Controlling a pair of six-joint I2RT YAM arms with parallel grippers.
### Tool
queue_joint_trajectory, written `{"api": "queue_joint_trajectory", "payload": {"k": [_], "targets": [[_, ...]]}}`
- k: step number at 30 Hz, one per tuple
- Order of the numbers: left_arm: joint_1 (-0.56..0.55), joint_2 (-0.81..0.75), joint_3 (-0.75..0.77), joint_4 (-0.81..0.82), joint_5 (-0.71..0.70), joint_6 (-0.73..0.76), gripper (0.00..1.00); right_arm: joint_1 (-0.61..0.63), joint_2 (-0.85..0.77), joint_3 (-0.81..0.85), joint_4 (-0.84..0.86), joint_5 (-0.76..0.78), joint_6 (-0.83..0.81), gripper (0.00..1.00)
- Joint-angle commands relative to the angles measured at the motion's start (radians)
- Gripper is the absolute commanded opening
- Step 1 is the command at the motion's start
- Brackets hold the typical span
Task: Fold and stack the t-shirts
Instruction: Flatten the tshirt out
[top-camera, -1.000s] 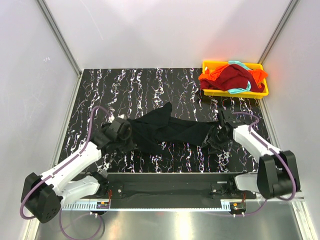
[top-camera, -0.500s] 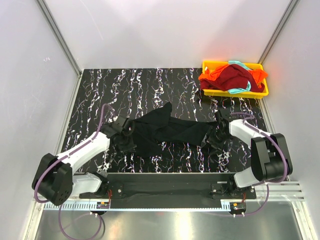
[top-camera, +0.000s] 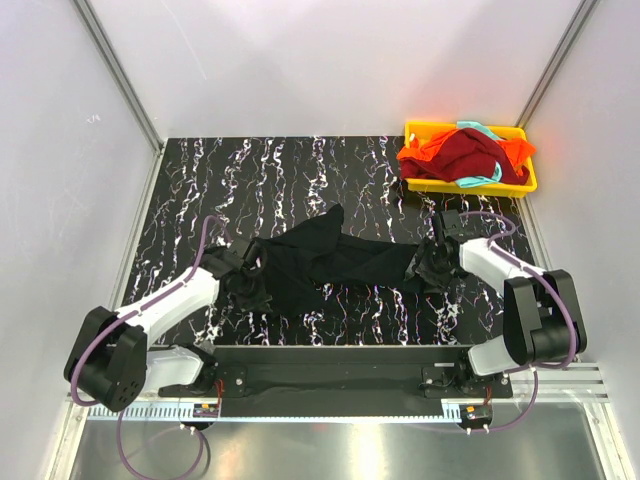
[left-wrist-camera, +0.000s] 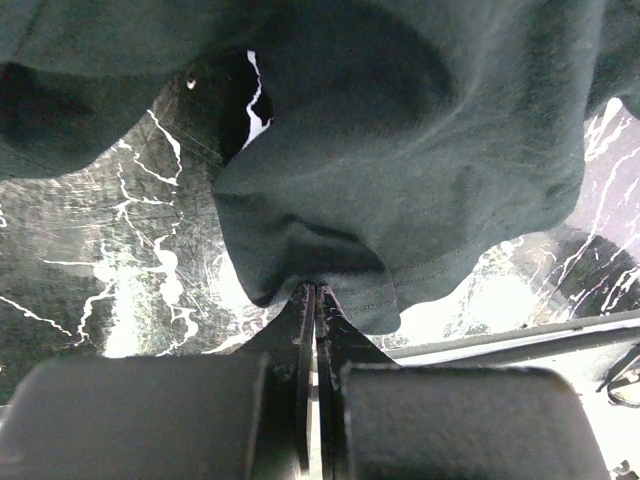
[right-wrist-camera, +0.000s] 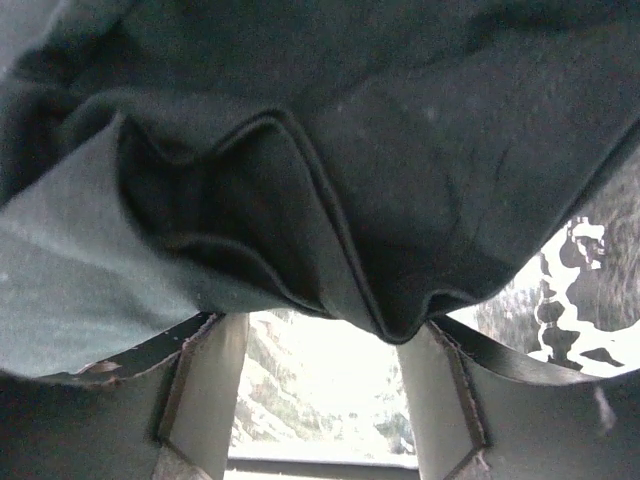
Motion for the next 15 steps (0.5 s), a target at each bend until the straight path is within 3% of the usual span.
{"api": "queue_joint_trajectory", "payload": {"k": [1,7,11,15], "targets": [[0.003,-0.016,-0.010,0.041,0.036,-0.006,0.00,-0.004,-0.039,-0.042,0.084,0.046,0.009,0.64],[0.003,-0.028,-0.036,0.041,0.037,-0.035,0.00,-0.004,-0.051,-0.113,0.172,0.000,0.029,0.59],[0.003,-0.037,-0.051,0.047,0.034,-0.059,0.00,-0.004,-0.076,-0.143,0.193,-0.009,0.054,0.39],[0.003,-0.055,-0.077,0.047,0.030,-0.082,0.00,-0.003,-0.141,-0.178,0.190,-0.024,0.068,0.37]]}}
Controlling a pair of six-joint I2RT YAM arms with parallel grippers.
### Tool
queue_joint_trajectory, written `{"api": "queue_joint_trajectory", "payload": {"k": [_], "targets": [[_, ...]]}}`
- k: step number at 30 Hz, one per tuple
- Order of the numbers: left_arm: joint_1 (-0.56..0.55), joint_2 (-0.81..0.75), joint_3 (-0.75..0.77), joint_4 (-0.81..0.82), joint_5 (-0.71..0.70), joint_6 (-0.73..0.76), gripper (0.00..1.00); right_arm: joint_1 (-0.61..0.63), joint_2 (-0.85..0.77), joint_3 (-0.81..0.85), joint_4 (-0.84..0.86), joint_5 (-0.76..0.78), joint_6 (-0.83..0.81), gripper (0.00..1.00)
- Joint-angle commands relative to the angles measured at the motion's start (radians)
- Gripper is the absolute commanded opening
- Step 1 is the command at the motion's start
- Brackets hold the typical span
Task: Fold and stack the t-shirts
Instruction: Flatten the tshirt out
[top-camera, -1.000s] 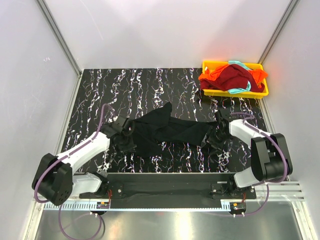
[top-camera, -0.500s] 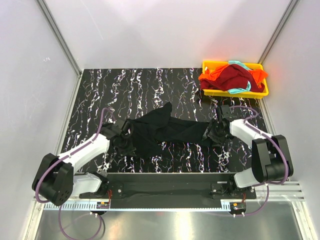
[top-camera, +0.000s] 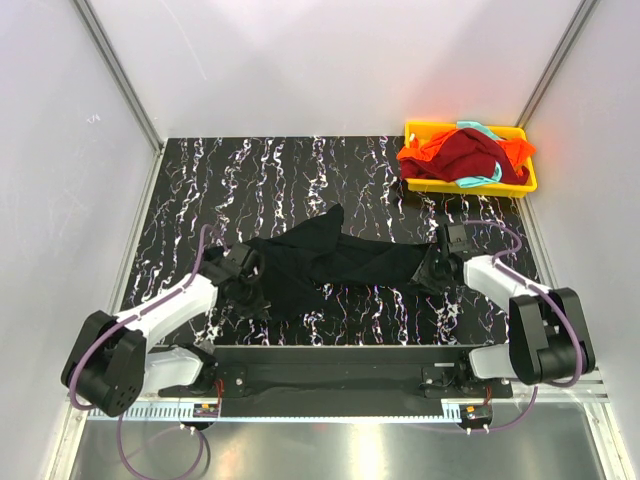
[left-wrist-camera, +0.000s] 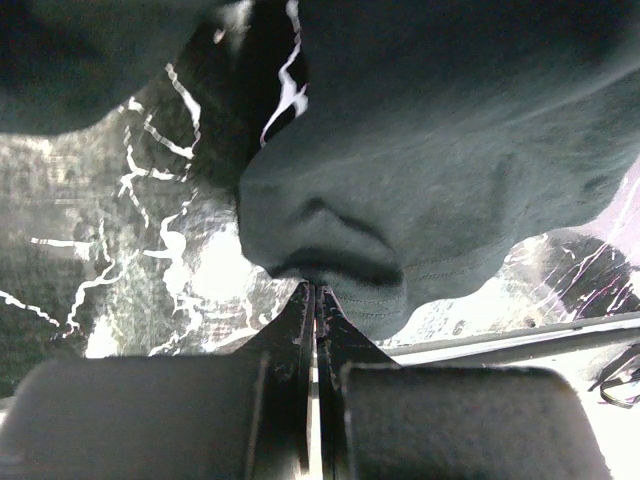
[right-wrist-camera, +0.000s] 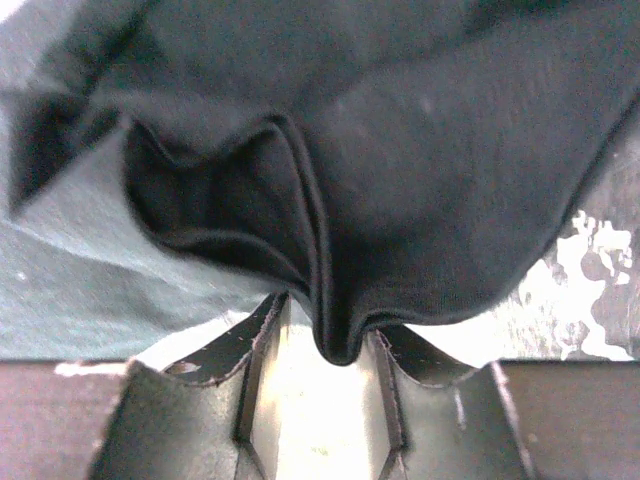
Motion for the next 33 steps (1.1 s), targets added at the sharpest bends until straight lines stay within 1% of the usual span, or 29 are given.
{"api": "queue_joint_trajectory", "payload": {"k": [1,3,4,5,6,7,10,12,13,15,17,20,21,24,25,27,28,31,32,33], "targets": [[0.003,-0.038,-0.020,0.028,0.011,-0.035,0.00,-0.002,-0.055,-0.039,0.009,-0.008,0.020,0.37],[0.003,-0.046,-0.035,0.031,0.009,-0.047,0.00,-0.001,-0.068,-0.049,-0.001,-0.010,0.026,0.37],[0.003,-0.052,-0.040,0.032,0.008,-0.052,0.00,-0.001,-0.070,-0.052,-0.007,-0.013,0.025,0.39],[0.003,-0.054,-0.049,0.035,0.006,-0.055,0.00,-0.001,-0.068,-0.054,-0.007,-0.028,0.023,0.41],[0.003,-0.058,-0.054,0.038,0.003,-0.061,0.00,-0.002,-0.062,-0.059,-0.008,-0.036,0.017,0.50],[0.004,-0.060,-0.060,0.041,0.000,-0.064,0.00,-0.001,-0.056,-0.062,-0.008,-0.039,0.017,0.52],[0.004,-0.064,-0.078,0.055,0.006,-0.079,0.00,-0.001,-0.024,-0.048,-0.008,-0.053,0.007,0.53],[0.004,-0.071,-0.088,0.058,0.006,-0.088,0.00,-0.001,-0.015,-0.039,-0.007,-0.033,-0.003,0.49],[0.004,-0.074,-0.091,0.060,0.004,-0.088,0.00,-0.001,-0.012,-0.036,-0.008,-0.028,-0.006,0.44],[0.004,-0.081,-0.091,0.060,0.003,-0.090,0.00,-0.001,-0.010,-0.033,-0.013,-0.034,-0.003,0.37],[0.003,-0.084,-0.088,0.060,0.003,-0.090,0.00,-0.001,-0.018,-0.039,-0.018,-0.044,0.008,0.23],[0.004,-0.080,-0.088,0.061,0.000,-0.088,0.00,-0.001,-0.045,-0.057,-0.028,-0.048,0.033,0.18],[0.004,-0.078,-0.086,0.061,-0.002,-0.087,0.00,-0.001,-0.059,-0.060,-0.034,-0.050,0.036,0.11],[0.004,-0.068,-0.086,0.063,0.004,-0.082,0.02,-0.001,-0.087,-0.049,-0.063,-0.064,0.036,0.00],[0.004,-0.066,-0.088,0.063,0.004,-0.082,0.06,-0.001,-0.093,-0.046,-0.074,-0.074,0.036,0.00],[0.004,-0.066,-0.092,0.066,0.004,-0.084,0.11,-0.001,-0.110,-0.034,-0.084,-0.082,0.033,0.00],[0.004,-0.064,-0.094,0.066,0.004,-0.085,0.17,-0.001,-0.114,-0.029,-0.096,-0.082,0.030,0.00],[0.004,-0.069,-0.103,0.066,0.007,-0.093,0.28,-0.001,-0.122,-0.023,-0.100,-0.085,0.017,0.00],[0.003,-0.077,-0.104,0.067,0.008,-0.096,0.35,-0.001,-0.124,-0.025,-0.102,-0.085,0.014,0.00],[0.004,-0.078,-0.108,0.066,0.008,-0.102,0.38,-0.001,-0.124,-0.028,-0.099,-0.090,0.013,0.00]]}}
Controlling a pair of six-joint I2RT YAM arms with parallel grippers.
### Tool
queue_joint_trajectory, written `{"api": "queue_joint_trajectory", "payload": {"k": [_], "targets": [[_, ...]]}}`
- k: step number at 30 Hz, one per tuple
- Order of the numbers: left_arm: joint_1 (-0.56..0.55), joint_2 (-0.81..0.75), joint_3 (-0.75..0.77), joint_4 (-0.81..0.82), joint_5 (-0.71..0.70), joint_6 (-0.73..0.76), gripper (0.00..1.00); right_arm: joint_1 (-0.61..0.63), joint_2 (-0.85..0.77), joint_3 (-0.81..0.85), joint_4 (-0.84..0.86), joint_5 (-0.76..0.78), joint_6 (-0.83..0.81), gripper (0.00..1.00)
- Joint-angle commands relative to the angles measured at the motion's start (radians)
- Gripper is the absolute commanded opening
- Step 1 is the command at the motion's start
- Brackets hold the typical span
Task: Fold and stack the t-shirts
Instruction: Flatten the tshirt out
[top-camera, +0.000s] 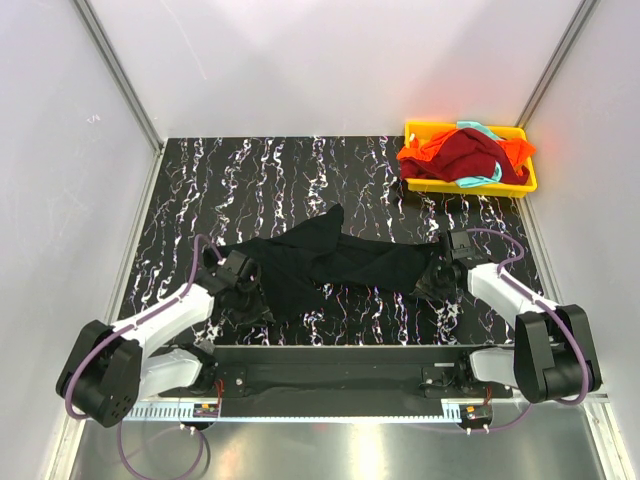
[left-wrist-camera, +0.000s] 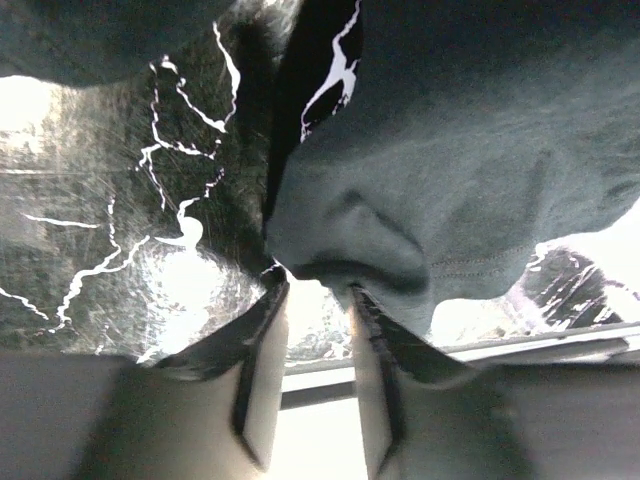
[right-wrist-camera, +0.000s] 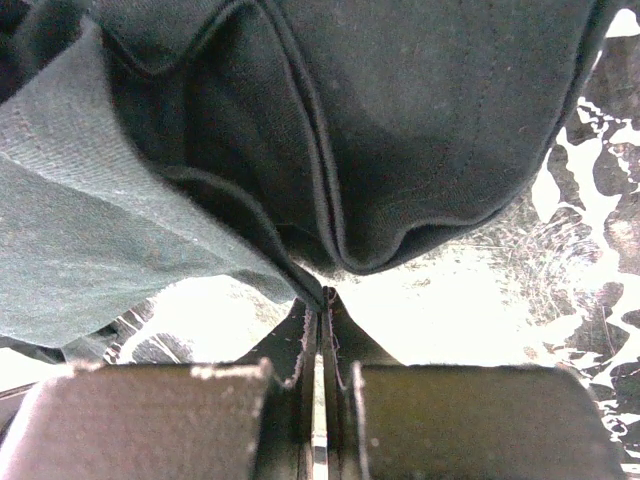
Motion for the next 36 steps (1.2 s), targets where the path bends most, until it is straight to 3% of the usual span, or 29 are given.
{"api": "queue_joint_trajectory", "payload": {"k": [1,3,9,15,18,25,30,36], "targets": [[0.004,-0.017,-0.024,0.022,0.007,-0.018,0.41,0.000,-0.019,0.020,-0.021,-0.025,-0.019,0.00],[0.004,-0.019,-0.022,0.025,0.010,-0.024,0.45,0.000,-0.014,0.017,-0.021,-0.030,-0.022,0.00],[0.001,-0.135,-0.051,0.016,0.060,-0.085,0.39,-0.002,-0.026,0.016,-0.021,-0.039,-0.024,0.00],[0.001,-0.195,-0.045,-0.006,0.048,-0.130,0.42,0.000,-0.019,0.022,-0.024,-0.047,-0.035,0.00],[-0.008,-0.152,-0.022,-0.001,0.044,-0.119,0.50,0.000,-0.011,0.022,-0.024,-0.057,-0.036,0.00],[-0.055,-0.003,0.050,-0.007,-0.016,-0.157,0.56,0.000,-0.005,0.028,-0.022,-0.056,-0.039,0.00],[-0.081,0.099,0.102,-0.007,-0.039,-0.180,0.56,0.000,0.007,0.032,-0.022,-0.058,-0.039,0.00],[-0.084,0.110,0.056,-0.029,-0.035,-0.246,0.56,0.000,0.001,0.037,-0.021,-0.059,-0.036,0.00]]}}
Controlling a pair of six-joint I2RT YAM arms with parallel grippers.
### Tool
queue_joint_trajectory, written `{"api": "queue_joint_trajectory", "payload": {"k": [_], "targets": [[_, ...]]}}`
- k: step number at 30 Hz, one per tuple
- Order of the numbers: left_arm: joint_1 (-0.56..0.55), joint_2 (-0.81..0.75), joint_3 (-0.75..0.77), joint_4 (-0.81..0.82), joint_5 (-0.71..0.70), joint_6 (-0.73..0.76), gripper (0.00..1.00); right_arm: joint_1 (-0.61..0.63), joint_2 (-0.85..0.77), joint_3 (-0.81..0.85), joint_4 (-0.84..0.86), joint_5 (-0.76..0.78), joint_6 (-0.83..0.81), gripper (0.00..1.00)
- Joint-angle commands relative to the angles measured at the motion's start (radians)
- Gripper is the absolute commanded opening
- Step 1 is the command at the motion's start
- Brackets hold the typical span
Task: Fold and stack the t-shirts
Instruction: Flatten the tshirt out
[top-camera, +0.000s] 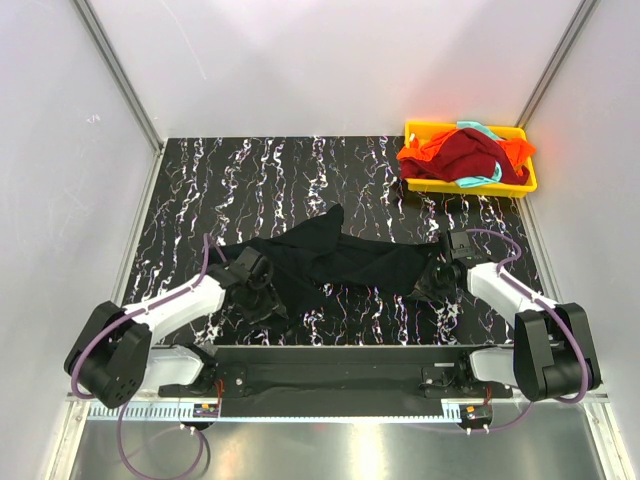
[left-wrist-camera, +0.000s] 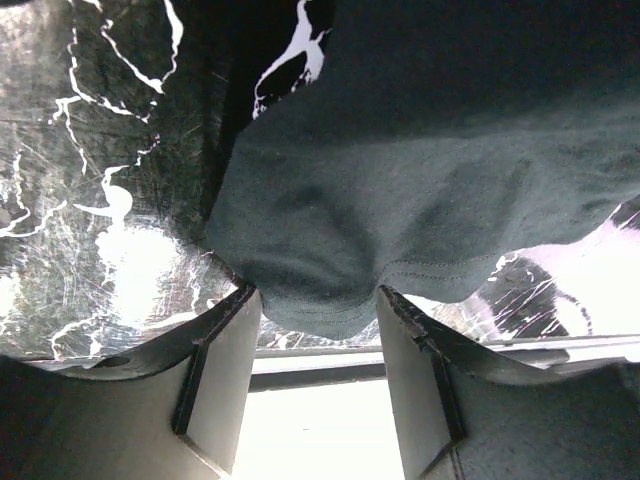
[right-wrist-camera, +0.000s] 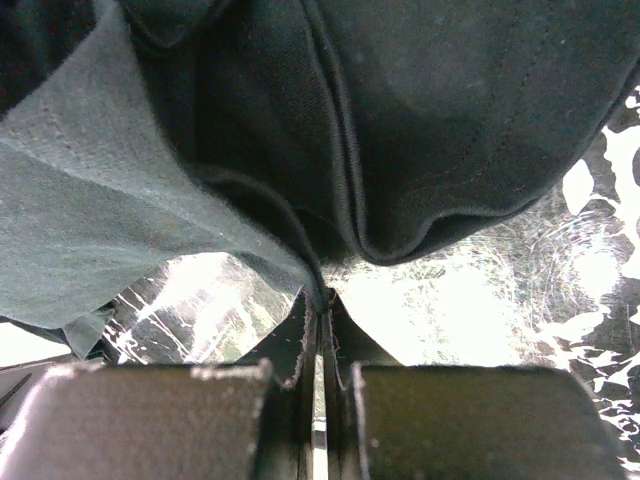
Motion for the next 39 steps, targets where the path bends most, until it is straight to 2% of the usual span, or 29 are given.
{"api": "queue_joint_trajectory", "payload": {"k": [1,3,6,7,10,12,13,17,21,23,25,27,29,34,35,39], "targets": [[-0.005,0.019,-0.016,-0.008,-0.026,-0.042,0.56,0.000,-0.007,0.033,-0.011,-0.008,-0.013,0.00],[-0.005,0.037,-0.006,-0.003,-0.032,-0.034,0.53,0.000,-0.005,0.033,-0.009,-0.009,-0.013,0.00],[-0.003,0.053,-0.003,0.003,-0.066,-0.013,0.41,0.000,-0.004,0.032,-0.011,-0.014,-0.013,0.00],[-0.005,0.050,0.001,0.006,-0.075,-0.004,0.31,0.000,-0.005,0.032,-0.011,-0.017,-0.013,0.00],[-0.002,0.027,0.029,0.004,-0.106,0.050,0.17,-0.002,-0.005,0.035,-0.012,-0.029,-0.010,0.00],[0.001,0.002,0.078,-0.014,-0.127,0.102,0.03,0.000,-0.005,0.042,-0.017,-0.036,-0.007,0.00],[0.004,-0.007,0.102,-0.029,-0.143,0.120,0.00,-0.002,-0.008,0.050,-0.024,-0.039,-0.005,0.00],[0.020,-0.047,0.283,-0.135,-0.239,0.289,0.00,0.000,-0.008,0.120,-0.064,-0.054,0.004,0.00],[0.044,-0.075,0.562,-0.218,-0.414,0.461,0.00,-0.002,0.016,0.242,-0.100,-0.059,0.005,0.00],[0.095,-0.061,0.653,-0.217,-0.460,0.563,0.00,-0.003,0.036,0.346,-0.107,-0.040,0.002,0.00],[0.157,-0.018,0.801,-0.204,-0.512,0.634,0.00,-0.003,0.076,0.436,-0.127,-0.010,-0.008,0.00],[0.198,0.025,0.959,-0.187,-0.568,0.746,0.00,-0.008,0.113,0.594,-0.156,0.038,-0.018,0.00],[0.244,0.078,1.067,-0.154,-0.569,0.850,0.00,-0.017,0.172,0.752,-0.178,0.061,-0.030,0.00],[0.254,0.154,1.406,-0.092,-0.583,1.090,0.00,-0.063,0.254,1.097,-0.307,0.118,-0.048,0.00],[0.256,0.157,1.452,-0.086,-0.583,1.146,0.00,-0.066,0.252,1.136,-0.324,0.118,-0.048,0.00],[0.256,0.102,1.636,-0.016,-0.492,1.219,0.00,-0.068,0.184,1.248,-0.383,0.107,-0.068,0.00]]}}
